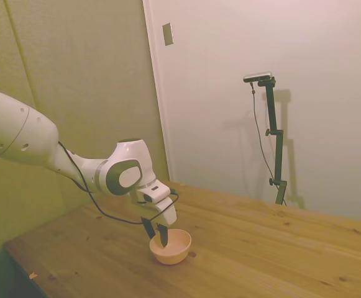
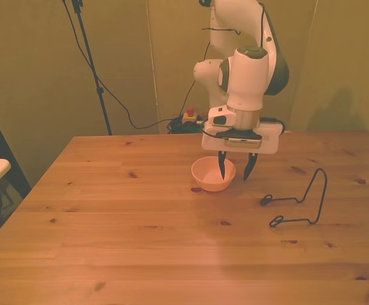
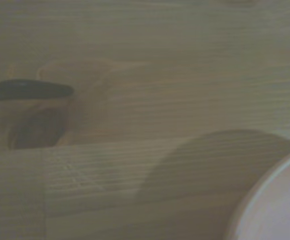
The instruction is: Load the bowl
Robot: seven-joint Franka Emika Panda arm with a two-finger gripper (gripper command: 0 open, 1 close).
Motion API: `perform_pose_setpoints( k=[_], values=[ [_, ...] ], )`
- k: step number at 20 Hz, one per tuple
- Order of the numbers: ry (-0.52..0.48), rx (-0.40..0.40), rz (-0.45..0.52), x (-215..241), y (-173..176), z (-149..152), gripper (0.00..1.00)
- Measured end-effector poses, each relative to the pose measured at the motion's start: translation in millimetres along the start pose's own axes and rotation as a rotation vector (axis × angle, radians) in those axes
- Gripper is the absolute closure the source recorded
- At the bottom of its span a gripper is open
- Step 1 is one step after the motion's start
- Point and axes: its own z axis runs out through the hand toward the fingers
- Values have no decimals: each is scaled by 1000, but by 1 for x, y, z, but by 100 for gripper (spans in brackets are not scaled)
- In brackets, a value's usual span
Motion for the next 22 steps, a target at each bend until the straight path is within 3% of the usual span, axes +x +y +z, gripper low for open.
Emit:
perform_pose_setpoints(
  k=[14, 22],
  values=[
    [-15, 19, -1, 10, -2, -9, 100],
    [-57, 150, -2, 55, 13, -72, 100]
  ],
)
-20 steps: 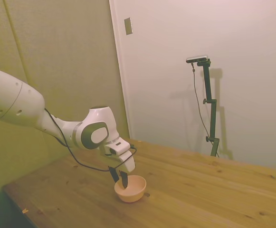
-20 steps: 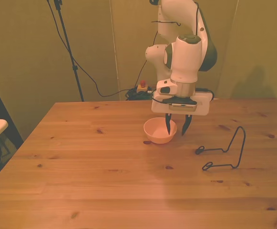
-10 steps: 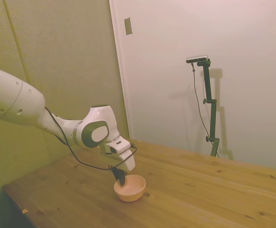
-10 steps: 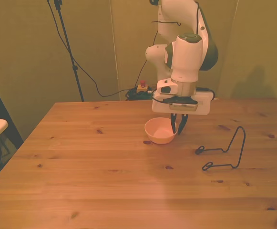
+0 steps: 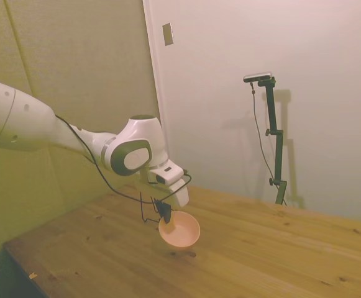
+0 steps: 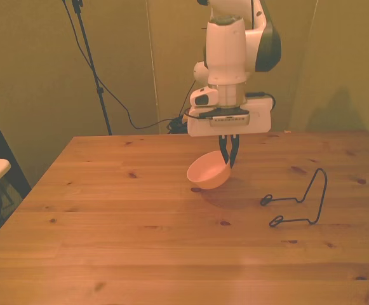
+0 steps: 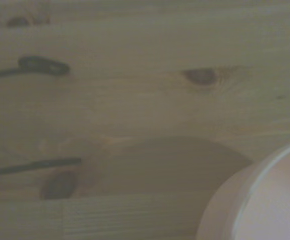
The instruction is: Load the bowl
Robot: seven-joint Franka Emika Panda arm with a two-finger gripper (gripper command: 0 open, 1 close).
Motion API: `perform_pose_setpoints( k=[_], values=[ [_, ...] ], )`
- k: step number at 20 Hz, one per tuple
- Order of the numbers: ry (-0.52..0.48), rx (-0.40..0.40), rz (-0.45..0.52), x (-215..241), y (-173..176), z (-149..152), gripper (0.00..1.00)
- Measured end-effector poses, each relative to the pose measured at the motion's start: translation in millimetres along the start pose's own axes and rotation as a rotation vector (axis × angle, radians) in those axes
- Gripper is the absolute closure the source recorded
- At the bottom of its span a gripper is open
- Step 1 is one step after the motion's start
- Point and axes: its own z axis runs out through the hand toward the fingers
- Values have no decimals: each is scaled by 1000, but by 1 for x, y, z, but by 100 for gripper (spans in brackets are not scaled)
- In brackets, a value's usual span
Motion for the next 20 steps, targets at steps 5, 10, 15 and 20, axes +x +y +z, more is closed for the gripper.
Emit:
perform_pose_setpoints(
  k=[5, 10, 15, 20],
  values=[
    [-17, 110, -41, 2, -37, -42, 100],
    [-98, 226, -183, -22, -88, -61, 100],
    [-176, 342, -224, -30, -94, -58, 100],
    [-279, 511, -301, -33, -100, -38, 100]
  ],
)
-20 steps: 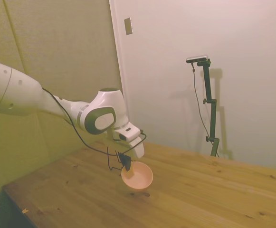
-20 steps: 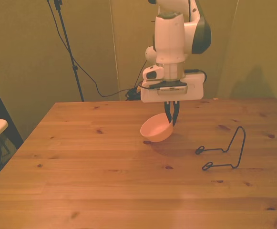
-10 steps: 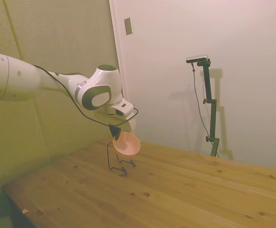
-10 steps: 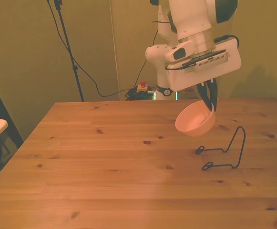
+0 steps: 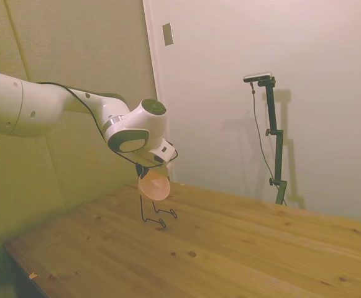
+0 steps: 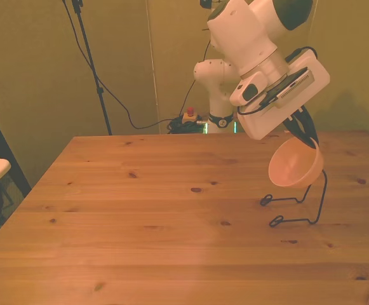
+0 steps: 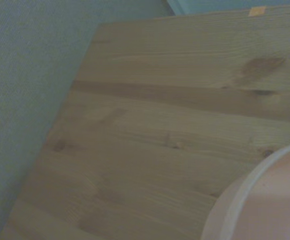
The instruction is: Load the bowl
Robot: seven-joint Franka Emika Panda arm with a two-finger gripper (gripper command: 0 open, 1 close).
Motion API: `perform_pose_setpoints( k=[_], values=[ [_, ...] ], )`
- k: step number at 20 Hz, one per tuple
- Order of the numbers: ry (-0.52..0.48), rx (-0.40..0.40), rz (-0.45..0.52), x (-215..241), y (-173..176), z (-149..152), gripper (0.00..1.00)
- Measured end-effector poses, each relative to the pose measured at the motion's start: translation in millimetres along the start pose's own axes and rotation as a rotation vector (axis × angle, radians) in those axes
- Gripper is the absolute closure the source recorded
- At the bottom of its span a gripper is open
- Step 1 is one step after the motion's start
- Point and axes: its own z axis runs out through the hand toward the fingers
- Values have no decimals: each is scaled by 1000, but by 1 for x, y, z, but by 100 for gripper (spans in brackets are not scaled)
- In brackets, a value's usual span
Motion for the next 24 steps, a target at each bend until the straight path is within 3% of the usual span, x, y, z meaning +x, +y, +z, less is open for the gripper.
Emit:
perform_pose_setpoints(
  k=[16, 24],
  values=[
    [-102, 204, 16, 22, 41, 30, 100],
    [-133, 242, 25, 28, 56, 48, 100]
  ],
)
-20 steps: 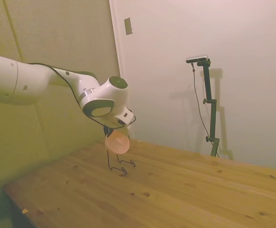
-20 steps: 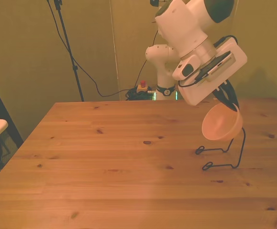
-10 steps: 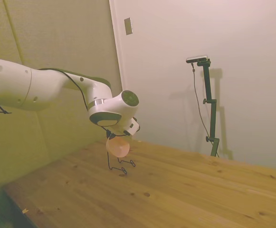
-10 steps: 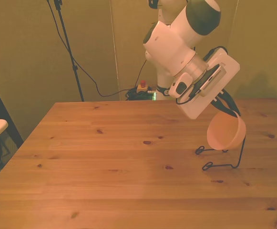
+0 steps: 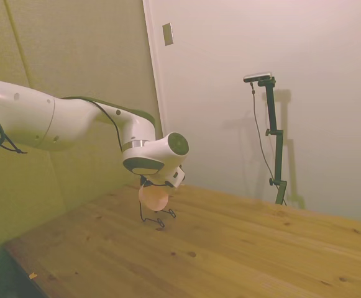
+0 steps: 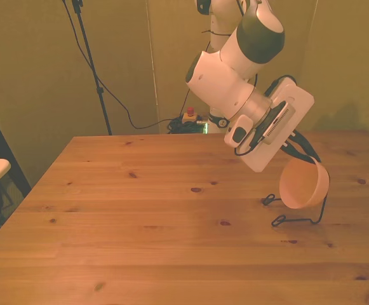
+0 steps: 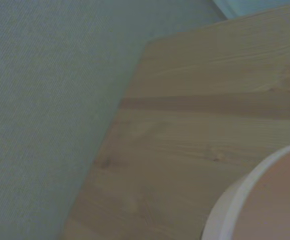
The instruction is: Load the bowl
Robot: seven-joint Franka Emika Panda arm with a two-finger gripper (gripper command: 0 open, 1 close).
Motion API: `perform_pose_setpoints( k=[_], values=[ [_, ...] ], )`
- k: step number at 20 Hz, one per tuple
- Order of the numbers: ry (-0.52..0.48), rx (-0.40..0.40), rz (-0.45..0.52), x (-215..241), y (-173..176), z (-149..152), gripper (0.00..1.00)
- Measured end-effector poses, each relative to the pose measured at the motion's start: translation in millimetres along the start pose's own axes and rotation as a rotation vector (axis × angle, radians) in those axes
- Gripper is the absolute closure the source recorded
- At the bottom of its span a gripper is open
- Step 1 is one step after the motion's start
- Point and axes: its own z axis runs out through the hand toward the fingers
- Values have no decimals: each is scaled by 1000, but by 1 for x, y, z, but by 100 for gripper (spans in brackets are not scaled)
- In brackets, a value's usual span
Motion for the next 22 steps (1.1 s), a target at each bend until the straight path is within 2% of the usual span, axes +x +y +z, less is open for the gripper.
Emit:
perform_pose_setpoints(
  k=[15, 16, 22],
  values=[
    [-23, 15, 15, 9, 22, 15, 100],
    [-24, 14, 16, 9, 23, 15, 0],
    [-22, 13, 21, 10, 25, 14, 0]
  ],
)
